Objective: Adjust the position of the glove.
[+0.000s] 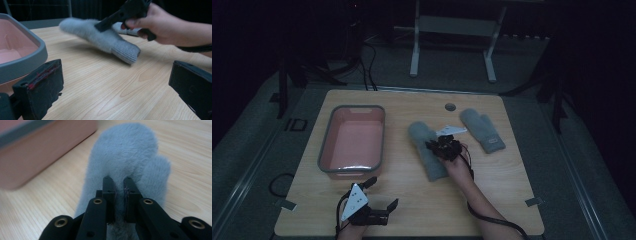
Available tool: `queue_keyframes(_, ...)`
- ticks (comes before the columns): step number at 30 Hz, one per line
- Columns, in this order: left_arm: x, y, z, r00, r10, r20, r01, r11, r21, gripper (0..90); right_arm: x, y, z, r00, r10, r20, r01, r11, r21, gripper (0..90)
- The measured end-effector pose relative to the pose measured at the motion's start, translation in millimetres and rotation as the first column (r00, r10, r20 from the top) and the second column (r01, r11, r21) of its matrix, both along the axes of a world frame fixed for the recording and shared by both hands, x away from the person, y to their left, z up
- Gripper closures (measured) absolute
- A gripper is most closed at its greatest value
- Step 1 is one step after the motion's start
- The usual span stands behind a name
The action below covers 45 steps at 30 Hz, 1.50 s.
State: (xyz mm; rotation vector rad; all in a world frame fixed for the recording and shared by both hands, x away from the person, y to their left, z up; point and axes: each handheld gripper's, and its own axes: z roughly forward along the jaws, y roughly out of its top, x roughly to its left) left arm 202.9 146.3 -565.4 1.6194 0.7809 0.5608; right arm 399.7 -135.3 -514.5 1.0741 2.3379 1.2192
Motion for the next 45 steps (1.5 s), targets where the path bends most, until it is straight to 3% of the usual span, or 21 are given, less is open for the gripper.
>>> queue_keyframes(3,0.4,0.1,-0.2,1.0000,0.004,-0.002,-0.004,1.0000,-0.003,0.1,-9.6,-10.1,12.5,0.9951,-0.098,0.018,0.097,0.995,0.029,83.0)
queue_keyframes(7,0.7,0.6,-0.3,1.0000,0.008,-0.004,-0.008,1.0000,-0.004,0.1,-25.2,-23.1,23.3,0.9764,-0.216,0.005,0.215,0.974,0.077,83.0)
queue_keyframes(9,0.6,0.3,-0.3,1.0000,0.008,-0.003,-0.008,1.0000,-0.003,0.1,-34.0,-28.1,26.4,0.9684,-0.248,-0.025,0.250,0.963,0.104,83.0)
queue_keyframes(13,0.6,-0.5,-0.4,1.0000,0.007,-0.003,-0.007,1.0000,-0.002,0.1,-52.4,-30.9,29.0,0.9543,-0.299,-0.015,0.299,0.949,0.100,82.9)
queue_keyframes(19,0.1,-0.4,0.1,1.0000,0.007,0.002,-0.007,1.0000,0.005,0.1,-51.5,-26.6,9.4,0.9413,-0.334,-0.046,0.337,0.939,0.073,82.8)
queue_keyframes(23,0.3,0.7,0.0,1.0000,0.009,-0.001,-0.009,1.0000,0.001,0.1,-38.3,-22.3,-9.5,0.9348,-0.350,-0.061,0.353,0.935,0.037,82.7)
queue_keyframes(29,0.1,0.5,0.4,1.0000,0.004,0.000,-0.004,1.0000,0.002,0.1,-20.0,-19.1,-34.3,0.9229,-0.366,-0.118,0.366,0.930,-0.028,81.7)
queue_keyframes(32,0.0,0.0,0.4,1.0000,0.001,0.000,-0.001,1.0000,0.002,0.1,-21.2,-18.0,-36.7,0.9210,-0.372,-0.114,0.372,0.928,-0.029,80.9)
queue_keyframes(38,-0.9,0.8,1.0,1.0000,0.005,0.005,-0.005,1.0000,0.007,0.1,-21.2,-18.9,-33.6,0.9288,-0.354,-0.111,0.353,0.935,-0.026,71.9)
queue_keyframes(45,0.0,1.1,0.6,1.0000,0.008,0.001,-0.008,1.0000,-0.001,0.1,-23.5,-29.9,-18.5,0.9468,-0.298,-0.122,0.301,0.953,0.012,52.2)
